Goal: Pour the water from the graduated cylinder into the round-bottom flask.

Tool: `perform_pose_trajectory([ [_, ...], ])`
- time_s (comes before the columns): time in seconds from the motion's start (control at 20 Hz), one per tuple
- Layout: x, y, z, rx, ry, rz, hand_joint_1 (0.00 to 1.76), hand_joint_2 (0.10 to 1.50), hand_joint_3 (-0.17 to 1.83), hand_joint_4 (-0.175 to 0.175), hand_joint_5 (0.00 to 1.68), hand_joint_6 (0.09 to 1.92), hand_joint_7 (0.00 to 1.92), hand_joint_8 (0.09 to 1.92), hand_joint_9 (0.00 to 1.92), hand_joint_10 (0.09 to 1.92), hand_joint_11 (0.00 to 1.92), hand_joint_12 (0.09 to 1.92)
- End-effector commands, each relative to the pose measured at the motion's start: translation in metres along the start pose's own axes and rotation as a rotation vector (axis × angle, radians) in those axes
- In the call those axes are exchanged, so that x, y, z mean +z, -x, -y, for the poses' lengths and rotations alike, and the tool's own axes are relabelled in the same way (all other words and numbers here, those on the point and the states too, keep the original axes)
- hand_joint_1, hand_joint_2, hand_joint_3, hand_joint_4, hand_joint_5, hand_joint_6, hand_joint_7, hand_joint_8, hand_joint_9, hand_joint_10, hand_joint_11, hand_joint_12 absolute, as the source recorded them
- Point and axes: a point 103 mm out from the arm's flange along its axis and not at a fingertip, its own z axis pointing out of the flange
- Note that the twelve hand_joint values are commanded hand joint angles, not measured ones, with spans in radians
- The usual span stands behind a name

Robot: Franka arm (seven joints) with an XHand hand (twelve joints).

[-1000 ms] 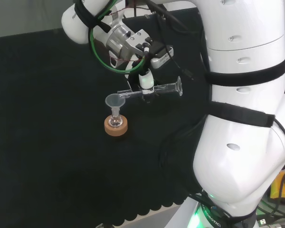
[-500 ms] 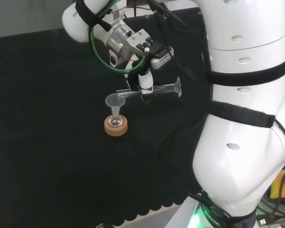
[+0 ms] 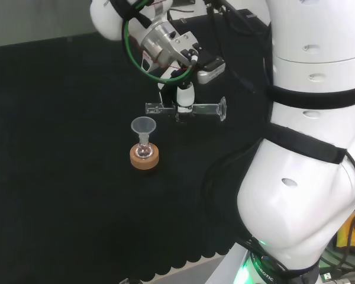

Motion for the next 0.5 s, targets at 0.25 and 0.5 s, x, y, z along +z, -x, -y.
perform_pose_trajectory([
  [0.25,0.005,0.024,0.008,-0.092,0.168,-0.088,1.1,1.18,-0.12,-0.041,0.98,1.04,1.36,0.19,1.5,0.09,1.39,0.68],
  [0.5,0.006,0.035,0.012,-0.122,0.245,-0.118,1.1,1.18,-0.12,-0.039,0.98,1.04,1.36,0.19,1.49,0.09,1.39,0.68],
])
